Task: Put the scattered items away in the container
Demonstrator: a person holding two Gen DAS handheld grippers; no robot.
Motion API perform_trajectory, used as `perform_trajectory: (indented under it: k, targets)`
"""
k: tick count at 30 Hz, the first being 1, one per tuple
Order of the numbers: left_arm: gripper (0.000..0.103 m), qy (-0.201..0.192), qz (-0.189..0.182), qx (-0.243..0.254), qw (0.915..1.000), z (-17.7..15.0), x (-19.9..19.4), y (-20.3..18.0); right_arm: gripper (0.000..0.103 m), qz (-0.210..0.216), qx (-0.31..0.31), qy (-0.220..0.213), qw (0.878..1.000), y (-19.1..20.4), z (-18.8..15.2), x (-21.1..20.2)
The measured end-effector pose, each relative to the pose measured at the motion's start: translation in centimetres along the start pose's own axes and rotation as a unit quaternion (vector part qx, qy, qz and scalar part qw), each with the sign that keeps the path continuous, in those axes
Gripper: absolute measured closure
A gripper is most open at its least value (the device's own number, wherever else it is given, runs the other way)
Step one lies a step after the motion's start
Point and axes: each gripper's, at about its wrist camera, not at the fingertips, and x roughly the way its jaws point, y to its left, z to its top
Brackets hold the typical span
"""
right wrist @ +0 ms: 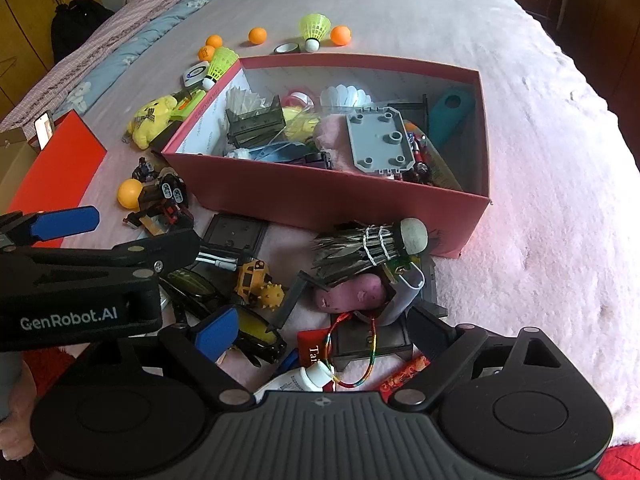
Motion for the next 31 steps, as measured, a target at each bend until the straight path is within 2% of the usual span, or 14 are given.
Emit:
perform_trajectory:
  k: [31]
  targets:
    - [0.000,-0.020,0.000,0.006,0.9998,0.19,-1.03,-0.22,0.010,0.005,0.008,0.005,1.000,-0.07,-0.39,0.24]
